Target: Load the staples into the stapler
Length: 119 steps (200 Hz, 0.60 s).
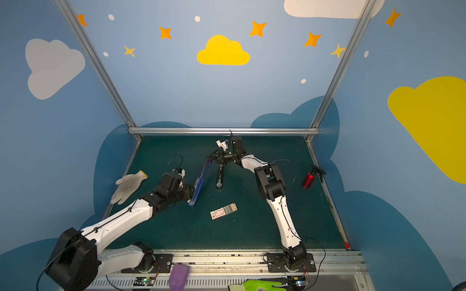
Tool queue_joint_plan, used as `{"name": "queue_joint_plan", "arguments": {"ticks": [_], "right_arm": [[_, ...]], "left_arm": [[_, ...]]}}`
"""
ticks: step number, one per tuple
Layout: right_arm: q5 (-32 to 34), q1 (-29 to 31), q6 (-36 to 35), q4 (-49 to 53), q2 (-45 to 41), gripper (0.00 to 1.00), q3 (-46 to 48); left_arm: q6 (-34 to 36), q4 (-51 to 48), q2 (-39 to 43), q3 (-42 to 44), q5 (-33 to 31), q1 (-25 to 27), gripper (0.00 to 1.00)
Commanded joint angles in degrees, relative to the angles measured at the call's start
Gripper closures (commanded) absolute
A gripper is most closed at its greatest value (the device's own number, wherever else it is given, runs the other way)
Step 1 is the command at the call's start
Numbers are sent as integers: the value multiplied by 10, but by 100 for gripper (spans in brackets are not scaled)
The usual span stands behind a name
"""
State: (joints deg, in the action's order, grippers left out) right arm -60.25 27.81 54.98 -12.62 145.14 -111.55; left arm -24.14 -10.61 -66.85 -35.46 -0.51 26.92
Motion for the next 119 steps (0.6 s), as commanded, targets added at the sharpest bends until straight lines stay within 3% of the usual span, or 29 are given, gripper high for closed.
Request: {"name": "queue_joint_plan", "arguments": {"ticks": [1,26,61,90,119], "right_arm": [[-13,0,-2,-7,6,94,-20],[-13,0,5,-13,11,94,-20],[-10,2,0,-7,9,94,-14],[-10,2,1,-7,11,94,-16],[-9,4,3,-9,14,94,-21]], "left_arm": [[-52,59,36,54,5,0,48],[-53,147,47,125,4,2,51],[-2,337,79,237,-7,3,53],[21,364,89,260,-3,3,56],[43,415,45,268,17,7,56]]}}
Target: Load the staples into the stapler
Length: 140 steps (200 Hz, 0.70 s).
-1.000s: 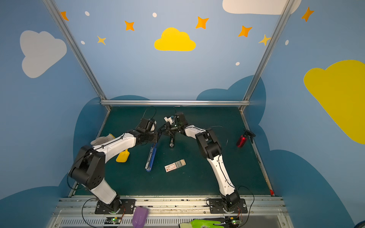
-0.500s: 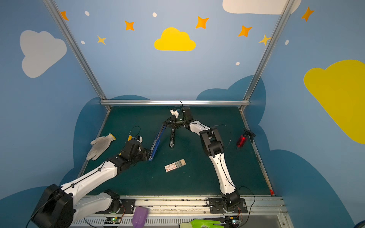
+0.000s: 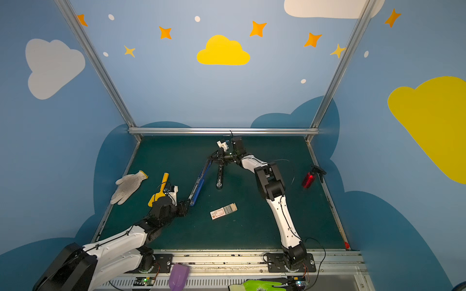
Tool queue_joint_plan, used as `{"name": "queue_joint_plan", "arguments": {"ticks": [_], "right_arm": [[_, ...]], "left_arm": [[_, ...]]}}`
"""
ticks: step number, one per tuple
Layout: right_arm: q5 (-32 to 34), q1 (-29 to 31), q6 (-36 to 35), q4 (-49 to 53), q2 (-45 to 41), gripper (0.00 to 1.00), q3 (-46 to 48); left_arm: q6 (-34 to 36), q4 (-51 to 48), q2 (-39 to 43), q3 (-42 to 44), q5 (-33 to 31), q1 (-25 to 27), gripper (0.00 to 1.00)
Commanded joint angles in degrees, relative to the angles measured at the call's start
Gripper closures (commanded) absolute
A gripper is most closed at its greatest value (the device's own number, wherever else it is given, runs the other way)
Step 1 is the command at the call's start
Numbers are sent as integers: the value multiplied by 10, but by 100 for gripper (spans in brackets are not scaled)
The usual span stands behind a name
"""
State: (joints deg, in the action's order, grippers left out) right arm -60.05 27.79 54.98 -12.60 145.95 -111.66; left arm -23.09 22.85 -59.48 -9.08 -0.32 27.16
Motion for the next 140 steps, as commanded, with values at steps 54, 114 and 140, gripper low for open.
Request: {"name": "queue_joint_plan", "arguments": {"ticks": [54,114,140], "right_arm": [[-9,6,2,-9,6,94,-21],[-11,7,-6,2,9,94,-21],[-10,8,-6,4,11,94,-20]], "left_arm": [[56,138,-107,-8,27,5,65],[81,177,-155,-17,37,5,76],[89,189,-179,-26,44,5,79]]}}
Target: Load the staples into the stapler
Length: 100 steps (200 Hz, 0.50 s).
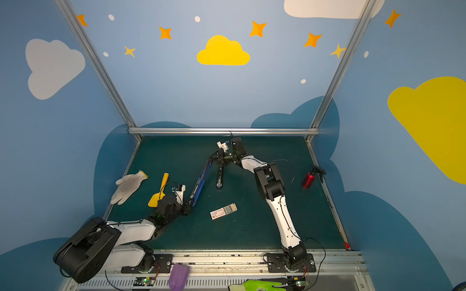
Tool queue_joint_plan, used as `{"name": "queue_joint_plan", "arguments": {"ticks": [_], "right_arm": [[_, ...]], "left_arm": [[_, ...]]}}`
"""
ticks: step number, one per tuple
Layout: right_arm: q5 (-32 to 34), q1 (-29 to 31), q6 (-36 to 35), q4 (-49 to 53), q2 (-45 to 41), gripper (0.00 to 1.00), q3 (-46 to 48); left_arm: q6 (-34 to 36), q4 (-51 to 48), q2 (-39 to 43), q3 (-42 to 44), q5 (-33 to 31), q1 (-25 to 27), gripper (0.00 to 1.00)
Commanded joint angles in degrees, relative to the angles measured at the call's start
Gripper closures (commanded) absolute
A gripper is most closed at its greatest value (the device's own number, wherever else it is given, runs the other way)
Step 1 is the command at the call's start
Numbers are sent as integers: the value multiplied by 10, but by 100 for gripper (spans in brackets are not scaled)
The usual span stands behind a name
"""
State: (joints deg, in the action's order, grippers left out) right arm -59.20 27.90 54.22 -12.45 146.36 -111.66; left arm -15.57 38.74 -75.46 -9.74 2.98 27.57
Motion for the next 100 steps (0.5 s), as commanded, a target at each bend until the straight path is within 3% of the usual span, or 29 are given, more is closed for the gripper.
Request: {"name": "queue_joint_plan", "arguments": {"ticks": [1,53,84,100], "right_arm": [[-19,7,2,3,7,94,-20],[-15,8,-7,9,7,95,-21],[-11,8,-13,12,6,95,-21],[-3,10,-32,32,0,96,-21]], "left_arm": [[13,30,-21,-19,11,1,79],[18,60,-58,-21,30,0,78],[24,61,-62,-25,36,1,95],[27,53,-54,-29,33,2,96]]}}
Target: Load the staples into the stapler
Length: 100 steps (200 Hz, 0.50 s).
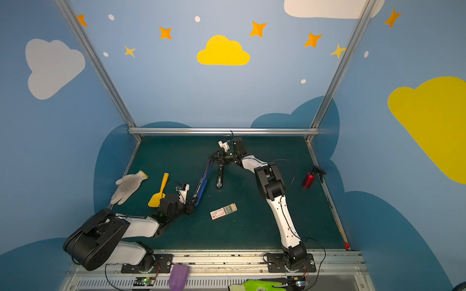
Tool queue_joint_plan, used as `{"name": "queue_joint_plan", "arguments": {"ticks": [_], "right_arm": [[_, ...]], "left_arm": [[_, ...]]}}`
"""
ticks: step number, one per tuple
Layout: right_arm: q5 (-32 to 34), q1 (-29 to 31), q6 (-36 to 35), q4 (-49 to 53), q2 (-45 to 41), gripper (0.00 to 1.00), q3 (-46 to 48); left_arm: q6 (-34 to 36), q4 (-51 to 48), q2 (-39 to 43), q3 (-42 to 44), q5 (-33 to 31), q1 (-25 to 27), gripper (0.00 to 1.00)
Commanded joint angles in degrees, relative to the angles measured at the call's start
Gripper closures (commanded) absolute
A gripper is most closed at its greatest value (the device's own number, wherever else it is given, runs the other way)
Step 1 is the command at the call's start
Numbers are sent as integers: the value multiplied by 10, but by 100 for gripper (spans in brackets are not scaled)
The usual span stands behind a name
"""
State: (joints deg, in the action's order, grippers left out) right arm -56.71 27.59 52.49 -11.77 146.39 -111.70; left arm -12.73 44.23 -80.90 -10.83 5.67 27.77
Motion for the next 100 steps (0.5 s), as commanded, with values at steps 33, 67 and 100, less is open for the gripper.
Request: {"name": "queue_joint_plan", "arguments": {"ticks": [33,67,100], "right_arm": [[20,24,-106,126,-41,98,-17],[88,53,-210,197,-98,98,4],[125,82,-246,228,-133,98,19]], "left_arm": [[-1,-65,68,-41,-28,2,96],[7,-113,124,-67,-44,3,96],[14,-122,128,-82,-41,4,96]]}}
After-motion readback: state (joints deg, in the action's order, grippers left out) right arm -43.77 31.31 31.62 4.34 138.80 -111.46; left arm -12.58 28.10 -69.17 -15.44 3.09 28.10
